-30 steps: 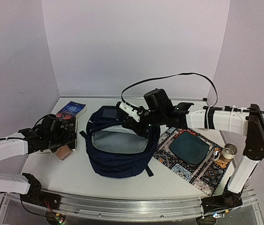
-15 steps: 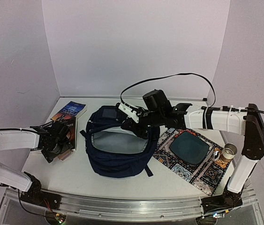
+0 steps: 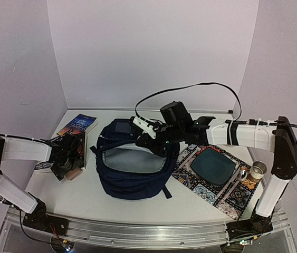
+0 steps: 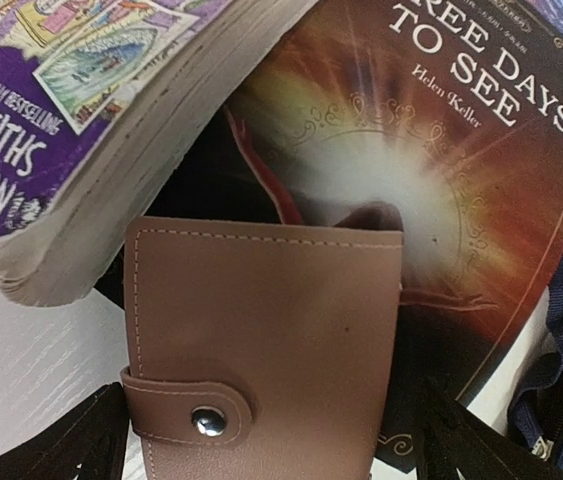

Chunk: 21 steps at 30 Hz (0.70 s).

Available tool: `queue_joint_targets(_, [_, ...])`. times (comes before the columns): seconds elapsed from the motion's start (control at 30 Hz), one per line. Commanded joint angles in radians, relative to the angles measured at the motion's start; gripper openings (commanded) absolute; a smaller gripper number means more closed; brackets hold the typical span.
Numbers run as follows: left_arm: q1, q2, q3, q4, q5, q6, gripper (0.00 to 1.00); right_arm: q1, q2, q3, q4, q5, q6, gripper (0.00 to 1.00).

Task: Pack the student bag
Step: Grab the card case at the center of the board.

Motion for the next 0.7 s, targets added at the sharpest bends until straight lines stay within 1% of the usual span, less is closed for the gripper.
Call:
queue_joint_targets(0.0, [0.02,0.043,-0.018,0.066,0.029,-0.014,0.97,-0.003,-0.01,0.058,0.102,-0.033,0.012,0.0])
queue_joint_targets(0.13, [0.022,0.06,-0.031,0.075,0.056,-0.026,0.89,-0.002,-0.008,0.063,0.102,-0.034,0.015,0.0])
queue_joint_targets(0.2, [0.023,0.052,-0.035,0.075,0.076,-0.018,0.83,-0.002,-0.009,0.066,0.102,-0.034,0.016,0.0])
queue_joint_targets(0.33, [0.023,-0.018,-0.053,0.075,0.118,0.018,0.71,-0.003,-0.01,0.073,0.1,-0.031,0.016,0.0])
queue_joint_targets(0.4, [0.023,-0.059,-0.06,0.073,0.152,0.042,0.66,-0.002,-0.009,0.078,0.098,-0.031,0.016,0.0])
queue_joint_targets(0.53, [0.021,-0.143,-0.065,0.07,0.244,0.091,0.63,0.003,-0.001,0.092,0.093,-0.027,0.017,0.0])
queue_joint_targets(0.67, [-0.007,-0.238,-0.04,0.069,0.356,0.123,0.62,0.012,0.022,0.124,0.079,-0.014,0.022,0.0])
